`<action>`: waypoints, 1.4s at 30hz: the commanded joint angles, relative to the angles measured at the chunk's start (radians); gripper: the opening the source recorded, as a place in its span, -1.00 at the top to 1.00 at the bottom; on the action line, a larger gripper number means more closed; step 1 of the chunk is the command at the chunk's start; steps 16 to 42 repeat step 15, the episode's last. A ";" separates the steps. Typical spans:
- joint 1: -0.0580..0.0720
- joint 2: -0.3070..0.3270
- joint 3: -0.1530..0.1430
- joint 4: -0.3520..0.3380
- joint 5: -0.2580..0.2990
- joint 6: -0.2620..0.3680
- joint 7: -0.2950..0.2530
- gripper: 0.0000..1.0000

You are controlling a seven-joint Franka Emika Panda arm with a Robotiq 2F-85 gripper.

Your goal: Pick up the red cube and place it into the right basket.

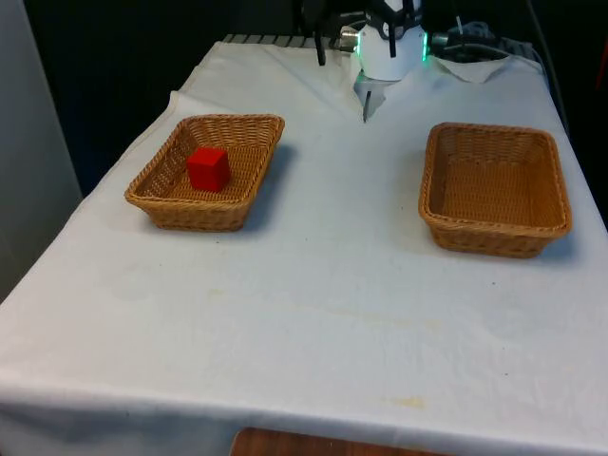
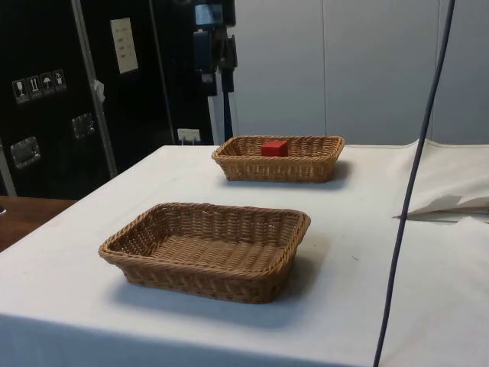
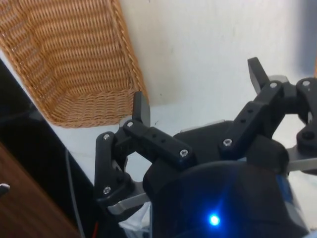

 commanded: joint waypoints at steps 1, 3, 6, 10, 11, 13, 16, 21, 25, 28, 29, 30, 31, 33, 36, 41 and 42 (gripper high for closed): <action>0.005 -0.009 0.003 -0.013 -0.027 0.033 0.023 -1.00; 0.005 -0.012 0.009 -0.019 -0.038 0.049 0.032 -1.00; 0.004 -0.016 0.018 -0.028 -0.054 0.072 0.046 -1.00; 0.004 -0.019 0.032 -0.034 -0.072 0.086 0.067 -1.00; 0.004 -0.019 0.036 -0.033 -0.074 0.086 0.072 -1.00; 0.004 -0.017 0.043 -0.032 -0.080 0.084 0.080 -1.00; 0.000 -0.015 0.048 -0.028 -0.069 0.073 0.071 -1.00; 0.000 -0.015 0.048 -0.028 -0.069 0.073 0.071 -1.00; 0.000 -0.015 0.048 -0.028 -0.069 0.073 0.071 -1.00; 0.000 -0.015 0.048 -0.028 -0.069 0.073 0.071 -1.00; 0.000 -0.015 0.048 -0.028 -0.069 0.073 0.071 -1.00; 0.000 -0.015 0.048 -0.028 -0.069 0.073 0.071 -1.00; 0.000 -0.015 0.048 -0.028 -0.069 0.073 0.071 -1.00; 0.000 -0.015 0.048 -0.028 -0.069 0.073 0.071 -1.00; 0.000 -0.015 0.048 -0.028 -0.069 0.073 0.071 -1.00; 0.000 -0.015 0.048 -0.028 -0.069 0.073 0.071 -1.00; 0.000 -0.015 0.048 -0.028 -0.069 0.073 0.071 -1.00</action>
